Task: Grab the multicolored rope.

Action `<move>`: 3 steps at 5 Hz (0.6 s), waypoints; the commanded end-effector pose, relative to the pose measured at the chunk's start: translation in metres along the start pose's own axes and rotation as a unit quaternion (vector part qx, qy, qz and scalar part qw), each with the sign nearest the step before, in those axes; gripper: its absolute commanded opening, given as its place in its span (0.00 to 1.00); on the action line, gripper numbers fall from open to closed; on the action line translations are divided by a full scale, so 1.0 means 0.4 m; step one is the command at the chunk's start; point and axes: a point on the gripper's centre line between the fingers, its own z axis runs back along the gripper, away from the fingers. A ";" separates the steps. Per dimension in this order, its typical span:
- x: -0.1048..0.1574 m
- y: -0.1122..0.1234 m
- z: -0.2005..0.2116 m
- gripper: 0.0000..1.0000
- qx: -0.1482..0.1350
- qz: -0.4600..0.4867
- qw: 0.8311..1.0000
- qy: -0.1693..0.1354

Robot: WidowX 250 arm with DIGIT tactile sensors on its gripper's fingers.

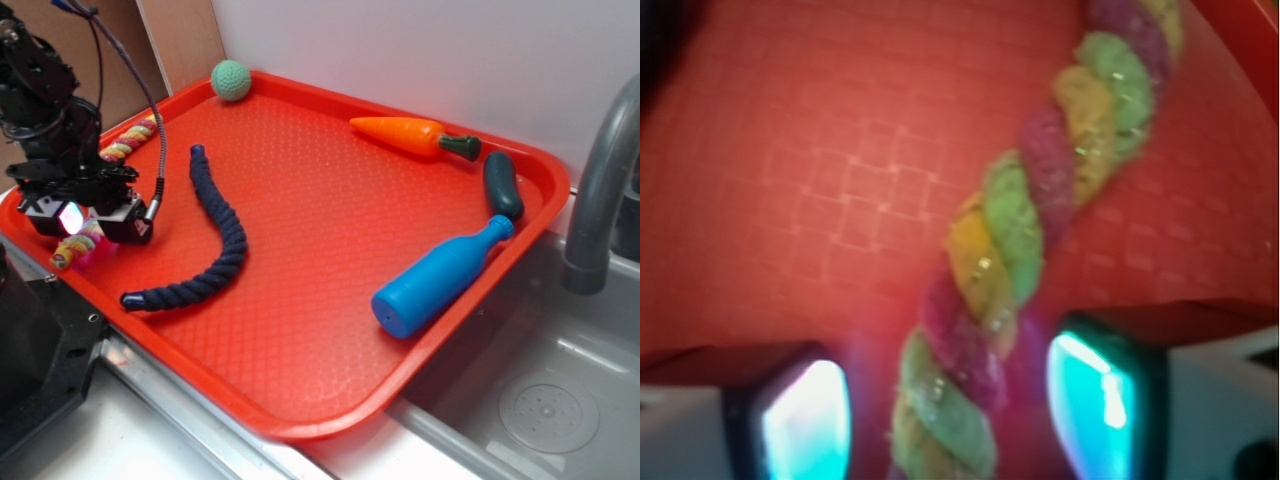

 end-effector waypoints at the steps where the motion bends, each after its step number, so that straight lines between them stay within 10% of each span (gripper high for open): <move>1: -0.005 0.008 0.056 0.00 -0.004 -0.031 0.999 0.016; 3: -0.003 -0.175 0.315 0.00 -0.006 -0.170 0.984 -0.059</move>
